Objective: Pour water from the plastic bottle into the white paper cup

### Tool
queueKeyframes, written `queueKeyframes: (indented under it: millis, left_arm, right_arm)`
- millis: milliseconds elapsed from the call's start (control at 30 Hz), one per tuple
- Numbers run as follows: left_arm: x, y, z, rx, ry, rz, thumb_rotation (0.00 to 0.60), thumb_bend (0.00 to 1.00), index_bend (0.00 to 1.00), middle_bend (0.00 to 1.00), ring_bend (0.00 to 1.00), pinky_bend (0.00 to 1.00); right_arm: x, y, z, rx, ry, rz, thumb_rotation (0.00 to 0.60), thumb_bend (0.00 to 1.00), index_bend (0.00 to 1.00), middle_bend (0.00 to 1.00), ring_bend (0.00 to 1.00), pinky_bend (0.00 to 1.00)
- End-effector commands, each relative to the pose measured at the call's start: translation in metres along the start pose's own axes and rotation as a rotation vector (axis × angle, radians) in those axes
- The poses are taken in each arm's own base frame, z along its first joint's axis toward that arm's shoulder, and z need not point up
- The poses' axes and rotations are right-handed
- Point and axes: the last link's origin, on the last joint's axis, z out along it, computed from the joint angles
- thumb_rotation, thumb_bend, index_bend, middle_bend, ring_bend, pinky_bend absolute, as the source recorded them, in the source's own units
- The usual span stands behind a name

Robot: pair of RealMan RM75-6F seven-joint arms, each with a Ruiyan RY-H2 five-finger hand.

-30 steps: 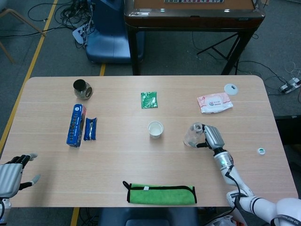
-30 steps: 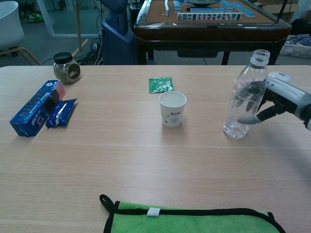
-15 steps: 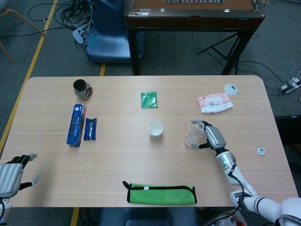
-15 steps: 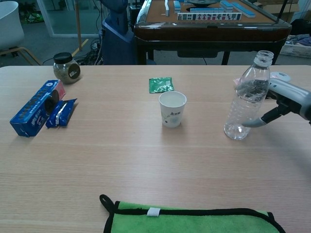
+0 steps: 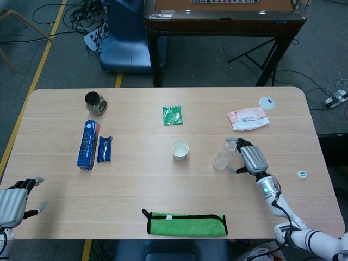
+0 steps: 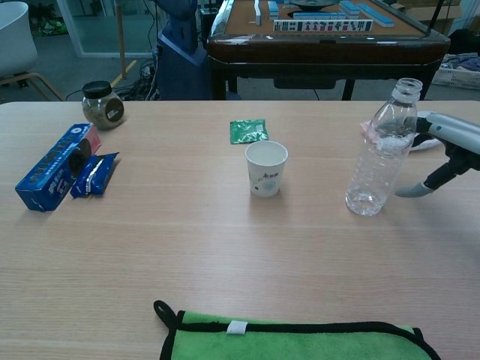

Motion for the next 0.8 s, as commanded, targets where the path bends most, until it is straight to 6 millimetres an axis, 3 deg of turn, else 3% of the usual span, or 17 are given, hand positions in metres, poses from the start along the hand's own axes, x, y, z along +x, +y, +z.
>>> queueKeyframes:
  millis: [33,367,800]
  left_arm:
    - [0.000,0.000,0.000,0.002,0.001,0.000,0.600,0.17,0.32,0.39,0.38,0.59]
    - [-0.002,0.000,0.002,0.002,-0.001,0.011,0.600,0.17,0.32,0.39,0.38,0.59]
    - [-0.009,0.001,0.005,0.003,-0.012,0.032,0.600,0.17,0.32,0.39,0.38,0.59]
  right_arm:
    - [0.015,0.006,-0.021,-0.010,0.003,-0.096,0.600,0.00,0.16,0.16,0.11,0.19]
    - [0.047,0.016,-0.088,-0.024,0.048,-0.288,0.600,0.00,0.16,0.18,0.11,0.19]
    - [0.065,0.015,-0.159,-0.039,0.127,-0.382,0.600,0.00,0.16,0.20,0.11,0.19]
